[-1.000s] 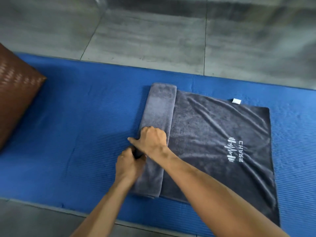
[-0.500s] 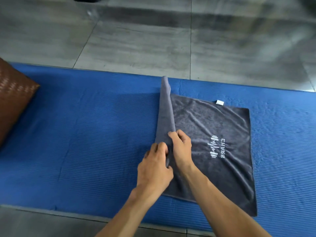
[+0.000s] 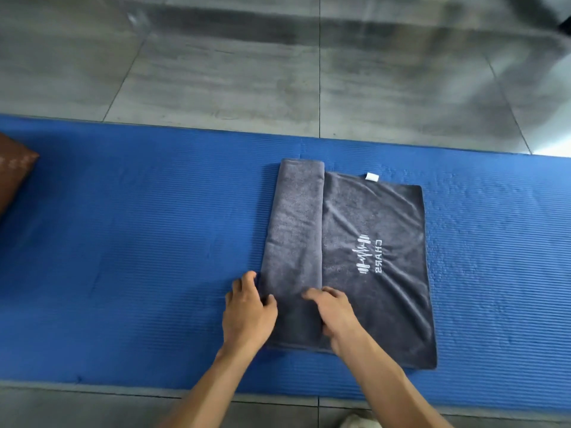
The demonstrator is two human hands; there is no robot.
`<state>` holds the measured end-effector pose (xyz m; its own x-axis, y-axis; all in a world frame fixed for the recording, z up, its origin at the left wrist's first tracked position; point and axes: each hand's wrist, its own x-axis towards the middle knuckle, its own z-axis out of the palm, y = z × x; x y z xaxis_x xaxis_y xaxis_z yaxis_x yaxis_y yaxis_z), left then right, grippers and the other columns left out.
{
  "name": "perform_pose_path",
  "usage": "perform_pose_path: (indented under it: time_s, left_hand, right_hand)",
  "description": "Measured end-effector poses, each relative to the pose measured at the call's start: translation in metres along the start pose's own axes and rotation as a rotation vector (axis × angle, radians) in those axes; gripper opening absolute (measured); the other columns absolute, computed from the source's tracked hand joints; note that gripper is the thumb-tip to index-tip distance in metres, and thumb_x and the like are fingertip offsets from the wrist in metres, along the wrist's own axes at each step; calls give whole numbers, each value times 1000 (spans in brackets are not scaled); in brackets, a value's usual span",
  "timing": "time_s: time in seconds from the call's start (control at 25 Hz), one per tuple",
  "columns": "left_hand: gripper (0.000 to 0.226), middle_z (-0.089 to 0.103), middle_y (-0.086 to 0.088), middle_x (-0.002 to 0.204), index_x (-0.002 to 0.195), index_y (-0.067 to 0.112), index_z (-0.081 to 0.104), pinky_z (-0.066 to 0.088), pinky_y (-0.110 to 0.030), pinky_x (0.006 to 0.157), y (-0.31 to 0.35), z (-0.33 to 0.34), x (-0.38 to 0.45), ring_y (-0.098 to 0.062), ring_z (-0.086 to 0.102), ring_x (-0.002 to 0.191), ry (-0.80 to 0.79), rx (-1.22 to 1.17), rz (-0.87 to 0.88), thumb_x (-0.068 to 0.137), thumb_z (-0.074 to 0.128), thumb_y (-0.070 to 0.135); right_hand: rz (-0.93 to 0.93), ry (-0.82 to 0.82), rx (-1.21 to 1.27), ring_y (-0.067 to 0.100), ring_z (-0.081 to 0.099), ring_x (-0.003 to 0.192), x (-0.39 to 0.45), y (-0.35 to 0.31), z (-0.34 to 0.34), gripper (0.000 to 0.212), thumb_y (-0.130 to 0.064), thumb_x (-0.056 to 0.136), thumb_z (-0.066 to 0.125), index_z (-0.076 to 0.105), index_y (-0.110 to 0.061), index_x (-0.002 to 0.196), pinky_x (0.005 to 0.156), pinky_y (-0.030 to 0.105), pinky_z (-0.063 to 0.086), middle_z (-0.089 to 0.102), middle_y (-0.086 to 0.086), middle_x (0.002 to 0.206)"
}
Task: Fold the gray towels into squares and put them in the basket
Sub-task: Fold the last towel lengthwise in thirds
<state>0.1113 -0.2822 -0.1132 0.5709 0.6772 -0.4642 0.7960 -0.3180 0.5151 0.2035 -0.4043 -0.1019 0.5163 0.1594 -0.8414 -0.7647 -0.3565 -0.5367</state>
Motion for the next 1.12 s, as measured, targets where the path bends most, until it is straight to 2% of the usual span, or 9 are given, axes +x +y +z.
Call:
perform_pose_path:
  time_s: [0.16,0.24,0.32,0.48,0.56,0.64,0.76,0.92,1.12]
  left_hand:
    - [30,60,2,108,115,22,52,42,-32,77,-3,-8,6,-18,56,95,-145,-273,-243,92,57,40]
    - [27,65,3,100,97,16,62,44,-32,75,-10,-12,9,-17,59,94,-155,-380,-262,90,61,42]
    - [33,68,2,98,89,14,66,45,-30,75,-17,-15,13,-17,61,96,-182,-483,-267,88,64,47]
    - [37,70,10,108,99,25,70,48,-35,96,-22,-15,14,-11,62,105,-331,-631,-303,77,71,55]
    - [35,73,9,104,102,25,70,51,-41,97,-21,-13,11,-13,66,103,-380,-721,-344,76,76,48]
    - [29,74,6,103,105,25,67,53,-39,95,-23,-12,9,-13,68,99,-389,-675,-309,80,77,36]
    - [31,69,5,107,110,28,58,54,-31,88,-27,-12,6,-12,67,97,-344,-540,-241,84,74,28]
    - [33,61,8,107,116,29,50,46,-20,73,-33,-14,6,-5,59,91,-123,-479,-193,89,68,23]
    - [40,61,-8,120,123,20,54,46,-40,96,-68,-60,55,-29,58,110,191,-301,-73,85,68,12]
  right_hand:
    - [121,-183,146,30,71,96,-5,27,1,30,-7,83,67,68,-5,113,71,37,58,76,12,100]
    - [135,-329,272,34,69,103,-9,34,3,35,-1,83,60,65,-1,118,85,43,57,73,17,110]
    - [132,-439,380,33,67,102,-13,36,6,34,3,83,56,65,0,115,91,44,52,71,18,113]
    - [131,-527,504,35,65,109,-15,41,10,44,7,79,50,62,4,121,97,46,51,66,21,122]
    - [140,-534,522,36,65,109,-17,41,10,45,6,80,49,61,4,123,98,48,52,66,23,123]
    - [143,-446,391,37,68,104,-18,43,9,38,2,85,53,62,2,122,92,49,55,70,22,115]
    - [154,-283,-24,35,74,84,-22,47,6,30,-18,90,66,61,-4,116,68,41,60,75,19,97]
    - [165,-269,-535,22,68,57,-30,42,-3,47,-50,93,58,66,-4,98,46,25,48,76,11,77]
    - [-129,-279,-611,18,62,55,-18,19,0,25,-33,96,56,69,-13,90,46,26,46,75,8,80]
